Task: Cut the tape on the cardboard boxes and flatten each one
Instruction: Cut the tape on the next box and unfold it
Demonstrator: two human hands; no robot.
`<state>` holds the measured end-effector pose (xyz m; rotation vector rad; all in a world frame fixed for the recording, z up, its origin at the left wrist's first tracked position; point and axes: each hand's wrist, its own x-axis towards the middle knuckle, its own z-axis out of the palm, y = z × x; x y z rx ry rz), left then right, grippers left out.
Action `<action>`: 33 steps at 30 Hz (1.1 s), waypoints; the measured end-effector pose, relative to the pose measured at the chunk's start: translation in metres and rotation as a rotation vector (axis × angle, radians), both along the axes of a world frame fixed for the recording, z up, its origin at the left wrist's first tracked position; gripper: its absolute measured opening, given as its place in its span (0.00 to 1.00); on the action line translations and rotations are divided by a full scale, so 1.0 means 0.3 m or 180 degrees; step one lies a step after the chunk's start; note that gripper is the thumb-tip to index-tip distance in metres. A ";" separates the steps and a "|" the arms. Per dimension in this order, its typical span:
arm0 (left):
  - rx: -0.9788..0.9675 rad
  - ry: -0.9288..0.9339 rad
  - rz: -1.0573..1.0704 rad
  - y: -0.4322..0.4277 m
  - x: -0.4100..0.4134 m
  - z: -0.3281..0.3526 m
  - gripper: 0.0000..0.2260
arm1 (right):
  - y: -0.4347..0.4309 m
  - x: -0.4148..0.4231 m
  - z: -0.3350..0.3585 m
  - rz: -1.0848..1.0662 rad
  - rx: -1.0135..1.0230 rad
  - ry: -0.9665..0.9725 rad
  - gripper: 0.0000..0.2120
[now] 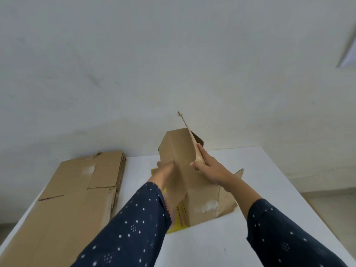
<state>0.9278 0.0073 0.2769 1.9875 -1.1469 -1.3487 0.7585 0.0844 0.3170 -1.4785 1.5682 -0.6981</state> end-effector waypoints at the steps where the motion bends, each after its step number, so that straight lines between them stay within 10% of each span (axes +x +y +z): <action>1: 0.0165 0.0133 0.0091 0.016 0.012 -0.036 0.34 | 0.001 -0.008 0.004 0.0019 0.0009 -0.0075 0.36; 5: 0.0553 0.0747 0.0162 0.071 0.053 -0.103 0.31 | -0.005 -0.026 0.026 0.0060 0.0109 -0.0165 0.34; 12: -0.0478 0.0974 0.0564 -0.010 0.177 0.011 0.13 | -0.067 -0.046 0.055 -0.0313 0.0079 -0.0199 0.27; 18: -0.0542 0.1874 -0.0316 0.001 0.108 0.230 0.20 | -0.085 0.015 0.101 -0.0227 -0.0336 -0.0316 0.30; 26: -0.0459 0.1223 -0.1385 0.087 -0.025 0.159 0.31 | -0.100 0.047 0.116 0.0205 -0.0409 0.0567 0.42; 33: -0.0149 -0.1072 -0.1886 0.098 0.012 0.074 0.51 | -0.092 0.013 0.118 0.0542 -0.0348 0.0806 0.37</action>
